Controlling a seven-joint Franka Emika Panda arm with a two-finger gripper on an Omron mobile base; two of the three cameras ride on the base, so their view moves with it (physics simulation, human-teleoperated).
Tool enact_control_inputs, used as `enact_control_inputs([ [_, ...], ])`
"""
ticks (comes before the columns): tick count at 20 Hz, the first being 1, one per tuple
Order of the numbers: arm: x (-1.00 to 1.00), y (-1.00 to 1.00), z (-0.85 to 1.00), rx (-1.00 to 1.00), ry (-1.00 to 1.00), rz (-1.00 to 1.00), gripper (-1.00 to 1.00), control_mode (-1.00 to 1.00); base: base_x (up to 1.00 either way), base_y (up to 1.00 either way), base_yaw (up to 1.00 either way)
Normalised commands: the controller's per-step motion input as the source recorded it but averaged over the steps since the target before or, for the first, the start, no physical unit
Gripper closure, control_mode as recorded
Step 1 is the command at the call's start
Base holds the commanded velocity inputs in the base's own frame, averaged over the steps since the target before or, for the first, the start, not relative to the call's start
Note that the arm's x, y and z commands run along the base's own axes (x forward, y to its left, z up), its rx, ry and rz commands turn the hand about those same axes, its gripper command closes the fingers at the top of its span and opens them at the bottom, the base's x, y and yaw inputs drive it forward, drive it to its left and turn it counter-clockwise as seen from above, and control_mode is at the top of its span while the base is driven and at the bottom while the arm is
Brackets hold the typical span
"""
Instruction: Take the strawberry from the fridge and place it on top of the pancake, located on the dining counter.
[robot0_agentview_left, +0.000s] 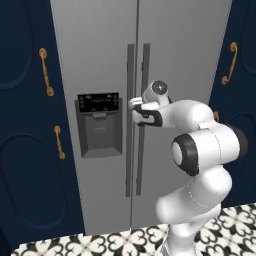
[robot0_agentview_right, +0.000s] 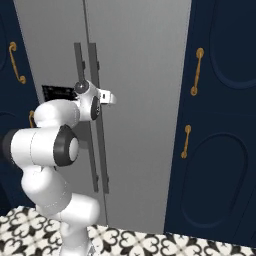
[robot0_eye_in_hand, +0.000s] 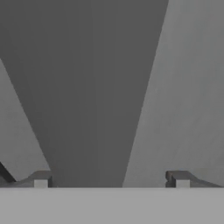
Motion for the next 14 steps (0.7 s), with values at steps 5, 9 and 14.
enact_control_inputs([
  [5,0.23,-0.37,-0.22,-0.04,0.15,-0.14,1.0,-1.0,0.0,0.0,0.0],
  [9,0.0,-0.99,0.0,0.0,0.37,-0.19,1.0,-1.0,0.0,0.0,0.0],
  [14,-0.48,-1.0,0.03,0.05,0.02,-0.03,1.0,-1.0,0.0,0.0,0.0],
])
